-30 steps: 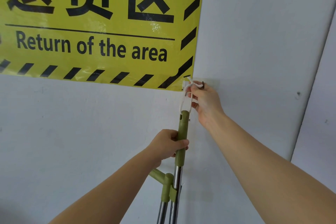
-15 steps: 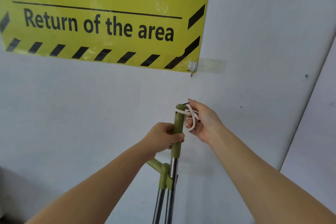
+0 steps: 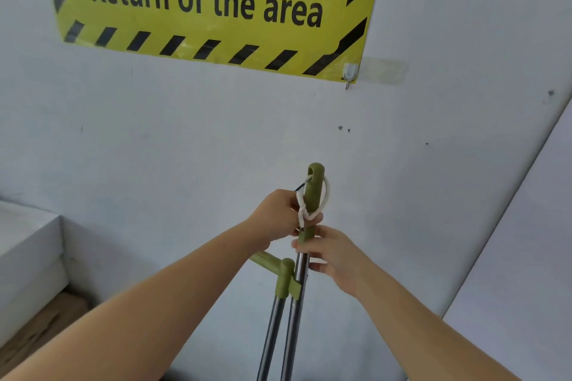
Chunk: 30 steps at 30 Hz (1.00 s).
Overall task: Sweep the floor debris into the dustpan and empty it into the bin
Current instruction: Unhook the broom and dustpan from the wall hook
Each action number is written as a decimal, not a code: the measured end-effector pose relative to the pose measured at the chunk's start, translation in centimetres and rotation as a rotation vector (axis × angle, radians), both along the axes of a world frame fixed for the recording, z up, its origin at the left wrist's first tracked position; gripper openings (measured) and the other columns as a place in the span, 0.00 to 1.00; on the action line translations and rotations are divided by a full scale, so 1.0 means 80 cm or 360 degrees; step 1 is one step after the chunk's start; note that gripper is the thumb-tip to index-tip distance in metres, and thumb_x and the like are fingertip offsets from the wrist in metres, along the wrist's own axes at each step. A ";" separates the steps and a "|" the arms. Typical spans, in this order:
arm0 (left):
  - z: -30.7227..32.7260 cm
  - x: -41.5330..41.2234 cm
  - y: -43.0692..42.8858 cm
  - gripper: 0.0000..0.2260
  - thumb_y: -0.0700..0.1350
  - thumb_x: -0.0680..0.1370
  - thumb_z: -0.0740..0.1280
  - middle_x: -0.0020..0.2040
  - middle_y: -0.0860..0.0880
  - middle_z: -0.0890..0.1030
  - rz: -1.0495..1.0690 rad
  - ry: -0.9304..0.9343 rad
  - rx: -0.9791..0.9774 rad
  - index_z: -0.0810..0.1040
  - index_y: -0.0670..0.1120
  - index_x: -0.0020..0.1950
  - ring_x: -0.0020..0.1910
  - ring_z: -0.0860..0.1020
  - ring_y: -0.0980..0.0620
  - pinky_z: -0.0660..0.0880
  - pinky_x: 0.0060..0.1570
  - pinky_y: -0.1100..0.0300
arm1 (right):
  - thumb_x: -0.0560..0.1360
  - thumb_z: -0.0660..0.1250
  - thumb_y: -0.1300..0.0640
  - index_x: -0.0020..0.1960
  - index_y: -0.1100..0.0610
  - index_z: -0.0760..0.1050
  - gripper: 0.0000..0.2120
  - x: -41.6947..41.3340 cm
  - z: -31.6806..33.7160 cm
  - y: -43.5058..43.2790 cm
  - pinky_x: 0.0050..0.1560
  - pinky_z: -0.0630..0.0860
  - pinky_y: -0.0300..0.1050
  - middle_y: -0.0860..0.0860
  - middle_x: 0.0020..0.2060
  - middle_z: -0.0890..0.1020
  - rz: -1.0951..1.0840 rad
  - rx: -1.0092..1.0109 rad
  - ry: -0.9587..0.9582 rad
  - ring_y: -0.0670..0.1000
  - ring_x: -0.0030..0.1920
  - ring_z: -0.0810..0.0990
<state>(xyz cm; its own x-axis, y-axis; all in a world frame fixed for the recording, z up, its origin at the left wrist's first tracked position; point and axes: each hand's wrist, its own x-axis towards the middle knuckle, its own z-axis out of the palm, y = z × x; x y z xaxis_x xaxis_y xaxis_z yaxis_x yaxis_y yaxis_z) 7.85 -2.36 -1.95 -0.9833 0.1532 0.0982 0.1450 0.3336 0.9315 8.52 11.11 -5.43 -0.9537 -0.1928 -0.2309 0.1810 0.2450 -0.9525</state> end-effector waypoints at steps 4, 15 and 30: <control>-0.007 0.021 0.009 0.10 0.48 0.71 0.75 0.44 0.43 0.84 0.0029 0.0043 -0.0155 0.82 0.41 0.43 0.42 0.79 0.51 0.77 0.50 0.52 | 0.78 0.64 0.51 0.42 0.54 0.73 0.09 0.028 -0.022 -0.007 0.46 0.71 0.39 0.52 0.36 0.79 0.0044 0.0137 0.0172 0.48 0.40 0.76; -0.090 0.067 -0.055 0.21 0.44 0.74 0.65 0.62 0.54 0.76 -0.0328 -0.0248 -0.1591 0.71 0.52 0.67 0.61 0.73 0.51 0.62 0.63 0.56 | 0.79 0.64 0.52 0.39 0.56 0.70 0.12 0.061 -0.045 -0.014 0.46 0.72 0.40 0.52 0.34 0.72 0.0095 -0.0132 0.0125 0.51 0.39 0.72; -0.149 0.199 -0.123 0.20 0.65 0.74 0.64 0.39 0.52 0.80 0.0109 -0.0137 -0.1753 0.78 0.48 0.49 0.37 0.77 0.52 0.77 0.43 0.56 | 0.74 0.68 0.45 0.28 0.55 0.61 0.25 0.128 -0.067 -0.120 0.45 0.68 0.47 0.51 0.23 0.65 0.0528 -0.0268 0.0070 0.51 0.30 0.65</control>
<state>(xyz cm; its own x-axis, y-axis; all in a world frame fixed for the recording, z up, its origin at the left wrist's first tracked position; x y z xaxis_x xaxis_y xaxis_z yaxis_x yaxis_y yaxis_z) 23.81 -12.22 -13.85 -0.9900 0.0597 -0.1276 0.0435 0.9911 0.1260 18.73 1.49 -10.82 -0.8412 -0.5249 -0.1299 0.0762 0.1227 -0.9895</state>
